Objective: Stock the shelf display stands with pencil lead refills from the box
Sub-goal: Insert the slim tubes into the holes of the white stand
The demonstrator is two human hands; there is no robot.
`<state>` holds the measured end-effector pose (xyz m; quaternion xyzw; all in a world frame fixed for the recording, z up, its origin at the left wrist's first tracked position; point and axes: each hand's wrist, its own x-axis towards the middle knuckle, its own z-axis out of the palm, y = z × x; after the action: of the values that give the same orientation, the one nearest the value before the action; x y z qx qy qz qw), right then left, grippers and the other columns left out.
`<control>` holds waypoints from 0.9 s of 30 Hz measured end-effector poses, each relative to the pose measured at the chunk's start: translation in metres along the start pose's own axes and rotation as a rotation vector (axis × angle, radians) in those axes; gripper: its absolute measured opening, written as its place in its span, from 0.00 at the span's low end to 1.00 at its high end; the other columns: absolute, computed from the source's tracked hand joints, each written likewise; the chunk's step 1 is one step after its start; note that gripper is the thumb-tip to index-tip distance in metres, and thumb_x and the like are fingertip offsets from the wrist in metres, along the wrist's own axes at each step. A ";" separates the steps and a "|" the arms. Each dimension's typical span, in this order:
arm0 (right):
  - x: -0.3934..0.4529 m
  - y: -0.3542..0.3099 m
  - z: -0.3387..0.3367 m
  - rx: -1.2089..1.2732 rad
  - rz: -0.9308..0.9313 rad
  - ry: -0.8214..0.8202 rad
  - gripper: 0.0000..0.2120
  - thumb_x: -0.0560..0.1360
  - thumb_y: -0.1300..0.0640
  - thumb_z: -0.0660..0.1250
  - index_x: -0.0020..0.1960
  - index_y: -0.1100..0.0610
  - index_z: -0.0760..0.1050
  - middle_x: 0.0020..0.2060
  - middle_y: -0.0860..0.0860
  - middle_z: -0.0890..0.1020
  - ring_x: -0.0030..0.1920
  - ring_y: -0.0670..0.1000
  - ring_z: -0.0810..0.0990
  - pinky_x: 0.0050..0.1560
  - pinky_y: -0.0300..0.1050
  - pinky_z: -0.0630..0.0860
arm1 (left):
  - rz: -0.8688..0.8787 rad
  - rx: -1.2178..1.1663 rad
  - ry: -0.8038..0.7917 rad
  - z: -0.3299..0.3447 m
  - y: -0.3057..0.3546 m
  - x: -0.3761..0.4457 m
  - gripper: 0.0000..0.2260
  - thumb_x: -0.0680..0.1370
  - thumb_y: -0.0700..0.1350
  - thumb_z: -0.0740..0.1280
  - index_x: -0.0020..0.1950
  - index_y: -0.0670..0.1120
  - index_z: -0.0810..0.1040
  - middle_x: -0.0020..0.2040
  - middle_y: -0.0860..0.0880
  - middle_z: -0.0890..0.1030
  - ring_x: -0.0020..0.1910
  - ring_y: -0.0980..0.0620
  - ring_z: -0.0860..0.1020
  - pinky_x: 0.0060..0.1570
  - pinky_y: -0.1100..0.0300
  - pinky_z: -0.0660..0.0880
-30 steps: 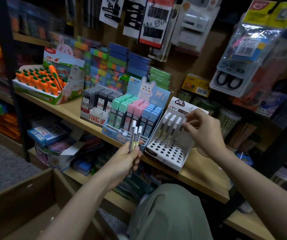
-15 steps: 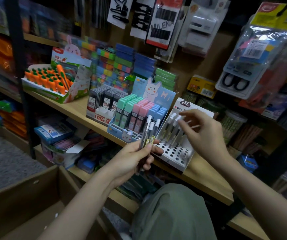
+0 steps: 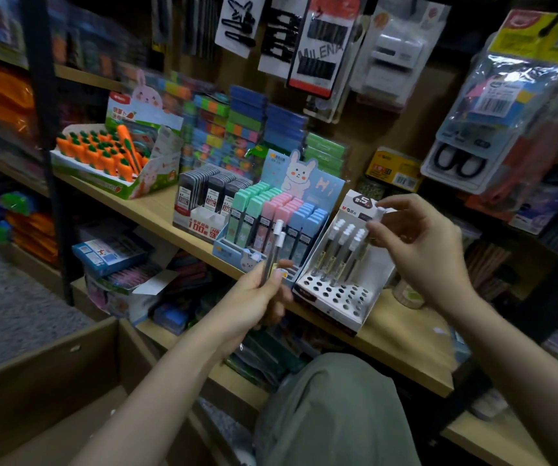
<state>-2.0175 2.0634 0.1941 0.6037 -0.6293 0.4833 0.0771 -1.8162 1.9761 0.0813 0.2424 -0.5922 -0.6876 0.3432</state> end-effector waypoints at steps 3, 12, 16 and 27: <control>-0.006 0.014 -0.007 -0.104 -0.047 0.022 0.12 0.72 0.57 0.74 0.54 0.52 0.78 0.40 0.45 0.84 0.40 0.38 0.83 0.44 0.29 0.77 | -0.046 -0.075 0.004 -0.001 -0.005 0.002 0.12 0.84 0.49 0.55 0.64 0.53 0.72 0.32 0.53 0.68 0.25 0.58 0.61 0.25 0.65 0.59; -0.023 0.038 0.014 -0.111 -0.038 0.073 0.10 0.73 0.58 0.74 0.53 0.54 0.78 0.40 0.45 0.83 0.43 0.38 0.83 0.44 0.28 0.76 | -0.054 -0.121 0.028 0.005 -0.007 0.002 0.11 0.84 0.50 0.54 0.61 0.49 0.71 0.32 0.53 0.68 0.26 0.57 0.60 0.25 0.65 0.60; -0.022 0.040 0.013 -0.096 -0.008 0.091 0.10 0.72 0.58 0.75 0.52 0.53 0.79 0.41 0.39 0.82 0.43 0.35 0.81 0.43 0.25 0.74 | -0.071 -0.052 0.078 0.005 -0.011 0.003 0.09 0.84 0.44 0.55 0.58 0.45 0.73 0.36 0.50 0.69 0.29 0.57 0.66 0.27 0.66 0.64; -0.010 0.047 0.024 -0.304 0.000 0.124 0.09 0.74 0.51 0.72 0.51 0.55 0.84 0.43 0.47 0.77 0.37 0.43 0.77 0.37 0.23 0.69 | -0.039 0.065 0.078 0.006 -0.015 0.003 0.11 0.84 0.43 0.55 0.59 0.51 0.76 0.40 0.52 0.76 0.37 0.55 0.70 0.37 0.62 0.68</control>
<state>-2.0427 2.0439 0.1507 0.5541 -0.6892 0.4189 0.2062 -1.8248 1.9786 0.0681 0.2916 -0.5956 -0.6645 0.3446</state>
